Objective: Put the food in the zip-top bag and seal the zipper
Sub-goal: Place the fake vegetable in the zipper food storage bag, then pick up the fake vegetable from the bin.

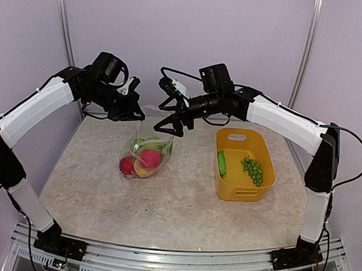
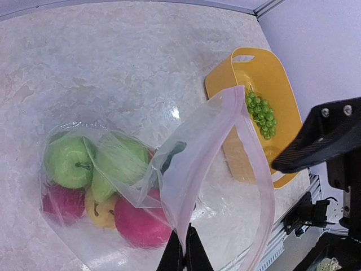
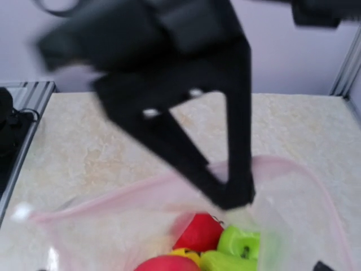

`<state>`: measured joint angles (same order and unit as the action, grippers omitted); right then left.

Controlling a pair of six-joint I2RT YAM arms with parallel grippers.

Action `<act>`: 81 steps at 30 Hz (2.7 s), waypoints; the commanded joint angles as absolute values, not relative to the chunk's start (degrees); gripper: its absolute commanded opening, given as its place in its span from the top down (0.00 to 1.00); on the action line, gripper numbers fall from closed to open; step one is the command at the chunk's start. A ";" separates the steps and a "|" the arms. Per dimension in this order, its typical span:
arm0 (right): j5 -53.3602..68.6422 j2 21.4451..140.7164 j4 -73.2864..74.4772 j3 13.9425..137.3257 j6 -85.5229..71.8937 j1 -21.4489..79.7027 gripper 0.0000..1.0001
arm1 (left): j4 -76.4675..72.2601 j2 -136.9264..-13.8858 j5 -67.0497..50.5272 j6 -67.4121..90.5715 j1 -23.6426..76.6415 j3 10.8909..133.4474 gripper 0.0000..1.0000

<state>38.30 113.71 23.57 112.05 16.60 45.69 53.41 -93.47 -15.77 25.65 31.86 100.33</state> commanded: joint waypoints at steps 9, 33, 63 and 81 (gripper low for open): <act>29.24 93.18 34.98 95.43 24.63 35.51 0.16 | 54.97 -84.86 -9.40 18.09 29.81 98.42 1.00; 14.45 96.58 17.06 69.96 -10.60 23.14 0.39 | 59.99 -92.36 -10.35 21.10 33.07 102.83 1.00; 18.26 113.97 20.13 76.11 -20.19 22.32 0.45 | 59.69 -90.75 -8.70 21.09 32.87 99.19 1.00; 16.48 106.96 21.14 77.66 -17.92 21.63 0.77 | 58.16 -91.35 -10.98 22.39 33.91 100.44 1.00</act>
<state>17.61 113.95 20.53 76.66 -19.42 22.61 59.55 -92.25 -10.09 21.76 33.19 99.46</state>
